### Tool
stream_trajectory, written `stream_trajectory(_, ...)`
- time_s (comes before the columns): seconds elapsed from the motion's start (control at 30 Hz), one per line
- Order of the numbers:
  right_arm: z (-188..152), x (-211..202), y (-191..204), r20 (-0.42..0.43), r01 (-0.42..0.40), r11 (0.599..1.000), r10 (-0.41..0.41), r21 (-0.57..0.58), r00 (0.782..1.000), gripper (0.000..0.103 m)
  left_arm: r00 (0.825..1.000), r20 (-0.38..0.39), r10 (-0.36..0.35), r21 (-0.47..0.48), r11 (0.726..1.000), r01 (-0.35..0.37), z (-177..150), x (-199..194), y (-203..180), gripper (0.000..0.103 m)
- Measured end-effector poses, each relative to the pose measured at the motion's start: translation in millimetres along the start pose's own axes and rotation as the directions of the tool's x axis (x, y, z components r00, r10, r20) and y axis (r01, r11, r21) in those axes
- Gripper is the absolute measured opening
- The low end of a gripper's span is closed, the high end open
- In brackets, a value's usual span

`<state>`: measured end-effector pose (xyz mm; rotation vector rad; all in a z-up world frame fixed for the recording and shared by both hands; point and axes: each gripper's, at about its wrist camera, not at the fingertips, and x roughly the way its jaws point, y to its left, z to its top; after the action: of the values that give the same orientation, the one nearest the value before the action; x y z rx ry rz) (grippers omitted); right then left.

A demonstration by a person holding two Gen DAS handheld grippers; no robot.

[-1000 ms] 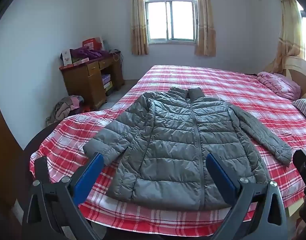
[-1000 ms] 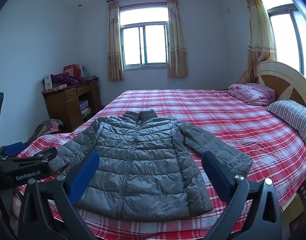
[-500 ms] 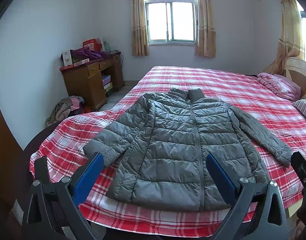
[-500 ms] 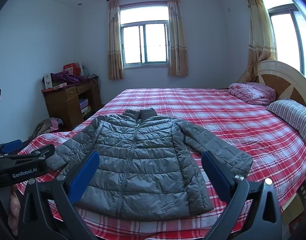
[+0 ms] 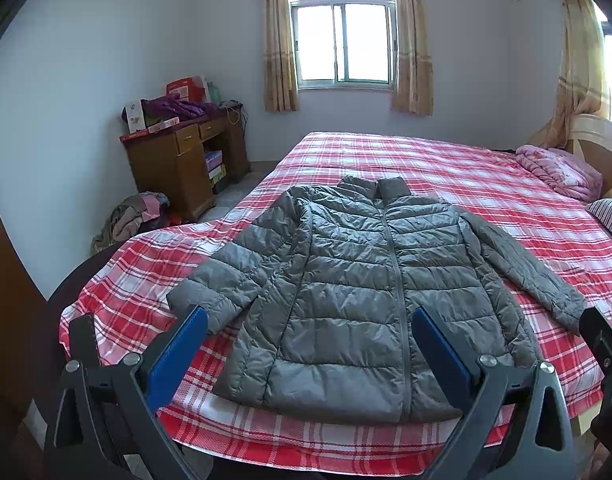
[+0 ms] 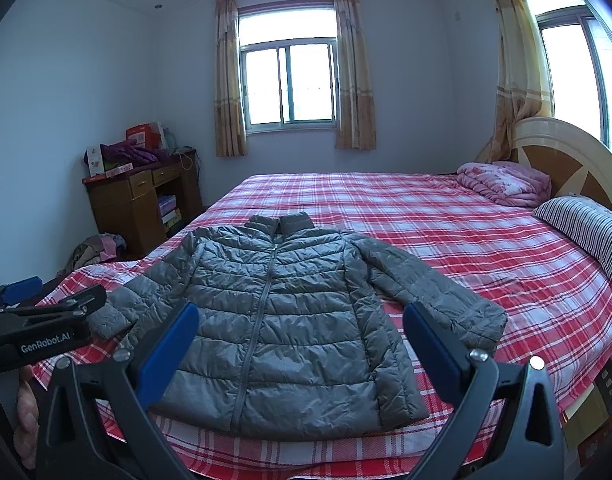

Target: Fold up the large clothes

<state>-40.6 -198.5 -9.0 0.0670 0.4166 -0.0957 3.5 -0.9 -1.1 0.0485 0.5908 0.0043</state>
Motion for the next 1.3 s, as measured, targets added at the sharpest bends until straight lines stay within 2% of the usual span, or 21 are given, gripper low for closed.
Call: stream_trajectory(1.3, -3.5, 6.0, 1.0, -0.026, -0.011, 1.0, 0.011, 0.004, 1.0, 0.103, 1.0, -0.006, 0.0, -0.003, 1.0, 0.0, -0.6, 4.3, 4.0, 0.102)
